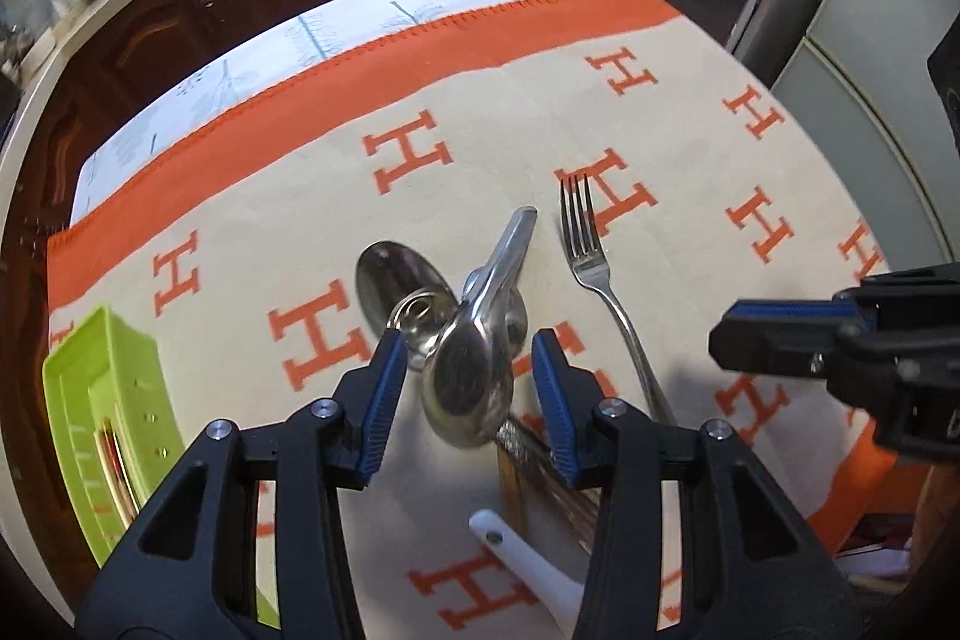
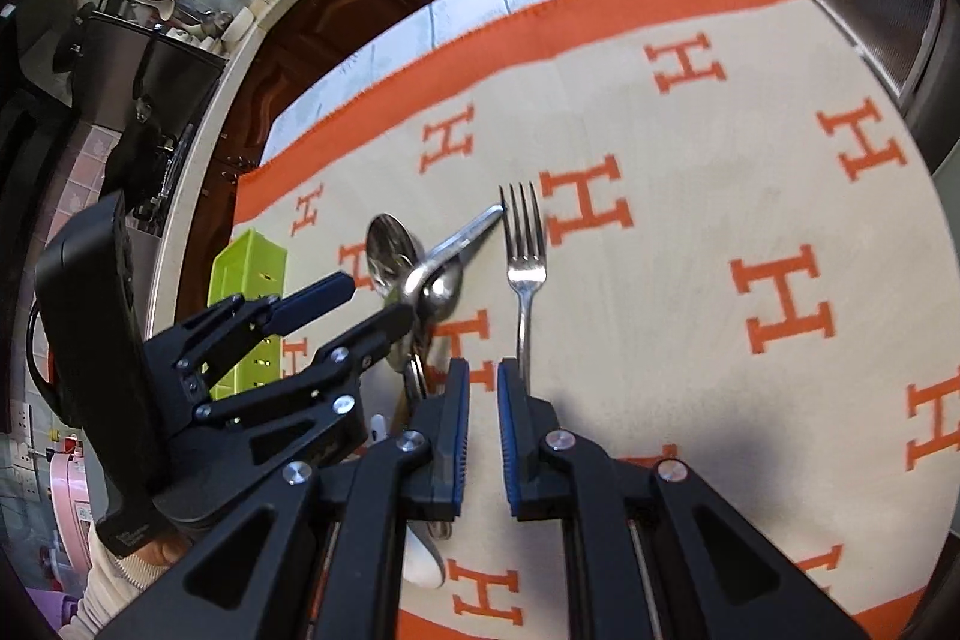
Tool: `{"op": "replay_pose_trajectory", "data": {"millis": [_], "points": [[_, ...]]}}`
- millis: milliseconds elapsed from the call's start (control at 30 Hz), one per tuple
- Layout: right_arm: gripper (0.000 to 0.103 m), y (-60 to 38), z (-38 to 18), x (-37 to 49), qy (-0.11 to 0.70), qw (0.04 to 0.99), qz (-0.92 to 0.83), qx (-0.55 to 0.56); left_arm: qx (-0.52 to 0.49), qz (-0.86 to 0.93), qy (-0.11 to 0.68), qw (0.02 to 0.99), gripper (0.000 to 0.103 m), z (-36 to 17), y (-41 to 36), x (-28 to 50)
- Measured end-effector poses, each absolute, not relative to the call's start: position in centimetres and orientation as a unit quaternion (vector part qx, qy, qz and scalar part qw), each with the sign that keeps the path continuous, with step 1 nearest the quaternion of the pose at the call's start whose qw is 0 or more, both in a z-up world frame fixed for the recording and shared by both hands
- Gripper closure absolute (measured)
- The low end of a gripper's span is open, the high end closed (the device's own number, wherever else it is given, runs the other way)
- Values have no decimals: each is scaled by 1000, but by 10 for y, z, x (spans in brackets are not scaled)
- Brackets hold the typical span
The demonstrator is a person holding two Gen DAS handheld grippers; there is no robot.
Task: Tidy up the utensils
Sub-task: 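Close the left tool on the handles of the steel spoons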
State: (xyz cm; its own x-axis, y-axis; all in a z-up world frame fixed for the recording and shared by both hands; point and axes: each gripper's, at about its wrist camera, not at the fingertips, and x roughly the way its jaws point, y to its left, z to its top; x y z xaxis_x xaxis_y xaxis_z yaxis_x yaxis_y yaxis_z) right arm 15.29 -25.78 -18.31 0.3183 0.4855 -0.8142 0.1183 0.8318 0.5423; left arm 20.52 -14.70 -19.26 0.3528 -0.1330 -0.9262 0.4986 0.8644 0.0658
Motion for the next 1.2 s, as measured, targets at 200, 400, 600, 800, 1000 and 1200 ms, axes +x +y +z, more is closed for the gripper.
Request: {"op": "replay_pose_trajectory", "data": {"millis": [200, 400, 600, 800, 1000, 1200], "points": [[94, -264, -193, 152, 575, 762, 120, 272, 208, -174, 537, 798, 80, -212, -162, 211], [94, -267, -200, 152, 577, 757, 118, 284, 236, -159, 531, 798, 80, -216, -172, 207], [94, -265, -200, 150, 574, 758, 126, 284, 174, -155, 557, 797, 93, -204, -157, 214], [94, -260, -200, 149, 574, 757, 129, 284, 157, -140, 564, 799, 99, -205, -137, 215], [94, -251, -200, 147, 579, 756, 132, 276, 121, -147, 578, 793, 99, -207, -124, 215], [94, -247, -199, 147, 580, 756, 130, 274, 94, -162, 599, 779, 99, -212, -119, 215]]}}
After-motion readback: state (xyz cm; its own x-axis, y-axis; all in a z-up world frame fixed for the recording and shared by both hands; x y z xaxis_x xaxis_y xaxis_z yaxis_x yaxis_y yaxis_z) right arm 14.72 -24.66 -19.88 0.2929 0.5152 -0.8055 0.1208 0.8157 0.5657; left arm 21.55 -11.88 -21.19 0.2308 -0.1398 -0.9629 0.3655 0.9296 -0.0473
